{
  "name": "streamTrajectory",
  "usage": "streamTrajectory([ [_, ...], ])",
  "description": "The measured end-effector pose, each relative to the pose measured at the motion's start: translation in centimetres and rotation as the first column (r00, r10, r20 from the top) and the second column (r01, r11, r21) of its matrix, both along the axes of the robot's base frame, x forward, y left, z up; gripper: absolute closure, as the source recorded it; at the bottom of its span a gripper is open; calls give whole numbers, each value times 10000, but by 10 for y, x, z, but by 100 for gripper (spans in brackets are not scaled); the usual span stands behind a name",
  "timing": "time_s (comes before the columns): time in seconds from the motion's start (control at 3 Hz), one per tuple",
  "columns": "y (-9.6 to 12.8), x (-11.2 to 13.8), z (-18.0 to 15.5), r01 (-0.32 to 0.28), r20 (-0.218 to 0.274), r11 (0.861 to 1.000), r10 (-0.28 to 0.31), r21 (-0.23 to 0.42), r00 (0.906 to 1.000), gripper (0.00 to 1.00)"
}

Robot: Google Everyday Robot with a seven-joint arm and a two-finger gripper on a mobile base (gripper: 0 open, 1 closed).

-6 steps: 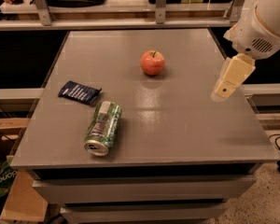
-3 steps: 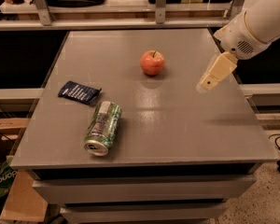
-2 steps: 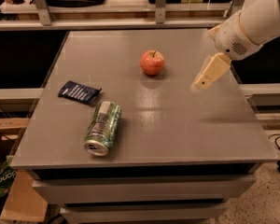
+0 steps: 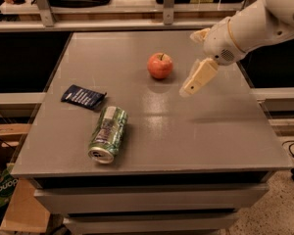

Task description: Pick apple

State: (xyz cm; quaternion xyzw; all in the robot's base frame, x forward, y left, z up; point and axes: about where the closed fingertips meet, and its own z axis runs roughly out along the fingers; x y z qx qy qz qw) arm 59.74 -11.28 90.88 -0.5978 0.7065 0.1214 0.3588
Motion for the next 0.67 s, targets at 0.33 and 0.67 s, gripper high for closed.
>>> streamTrajectory([
  [0.33,20,13,-9,-352,81,9987,349,379,9994,0],
  [0.67,27,27,-21,-371,50,9975,369,595,9993,0],
])
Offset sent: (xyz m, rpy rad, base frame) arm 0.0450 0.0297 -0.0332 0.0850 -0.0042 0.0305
